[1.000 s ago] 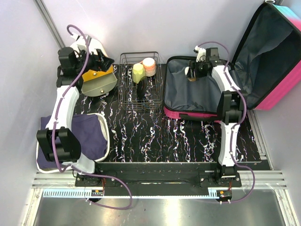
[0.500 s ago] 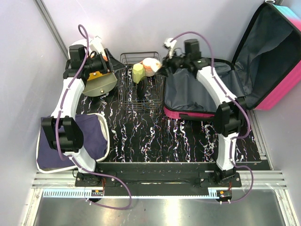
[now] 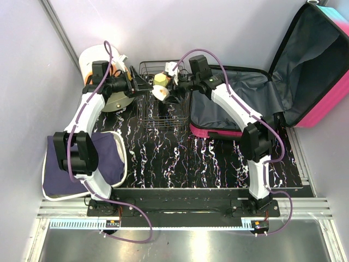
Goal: Open, take out, and arrange the luggage
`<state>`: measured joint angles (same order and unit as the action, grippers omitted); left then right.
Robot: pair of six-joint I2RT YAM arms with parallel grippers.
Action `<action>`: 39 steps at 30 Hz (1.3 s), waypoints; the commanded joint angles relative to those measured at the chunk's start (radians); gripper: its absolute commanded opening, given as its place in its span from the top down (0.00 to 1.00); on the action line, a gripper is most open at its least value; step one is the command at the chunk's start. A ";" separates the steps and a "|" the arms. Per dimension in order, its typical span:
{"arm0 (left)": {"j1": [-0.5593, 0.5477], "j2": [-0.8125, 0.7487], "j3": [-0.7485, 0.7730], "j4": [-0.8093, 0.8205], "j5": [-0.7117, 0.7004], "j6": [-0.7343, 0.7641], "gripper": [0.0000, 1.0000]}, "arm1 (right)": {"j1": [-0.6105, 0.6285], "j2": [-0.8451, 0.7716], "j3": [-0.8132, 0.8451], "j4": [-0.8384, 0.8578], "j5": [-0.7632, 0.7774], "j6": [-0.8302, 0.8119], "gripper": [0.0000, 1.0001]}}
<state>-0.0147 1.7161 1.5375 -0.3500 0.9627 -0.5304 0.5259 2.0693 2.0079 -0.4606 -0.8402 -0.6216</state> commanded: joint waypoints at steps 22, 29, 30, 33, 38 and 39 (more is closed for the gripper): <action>-0.039 0.031 0.019 -0.038 0.091 0.033 0.47 | 0.074 -0.012 0.064 0.016 0.069 -0.141 0.79; -0.024 0.027 0.003 -0.029 0.111 0.029 0.89 | 0.074 -0.002 0.080 0.022 0.075 -0.124 0.65; -0.015 0.017 -0.008 -0.006 0.111 0.017 0.96 | 0.074 0.000 0.080 0.026 0.085 -0.112 0.49; 0.060 -0.024 -0.092 0.105 0.079 -0.074 1.00 | 0.072 -0.008 0.068 0.027 0.145 -0.079 0.15; 0.217 -0.090 -0.201 0.279 -0.083 -0.186 1.00 | 0.052 -0.051 -0.033 0.078 0.219 -0.024 0.04; 0.255 -0.095 -0.208 0.264 -0.119 -0.171 1.00 | 0.042 -0.066 -0.049 0.085 0.222 -0.021 0.03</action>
<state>0.1146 1.7046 1.3544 -0.2253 1.0008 -0.6521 0.5941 2.0750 2.0075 -0.4526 -0.6880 -0.6968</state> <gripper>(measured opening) 0.221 0.950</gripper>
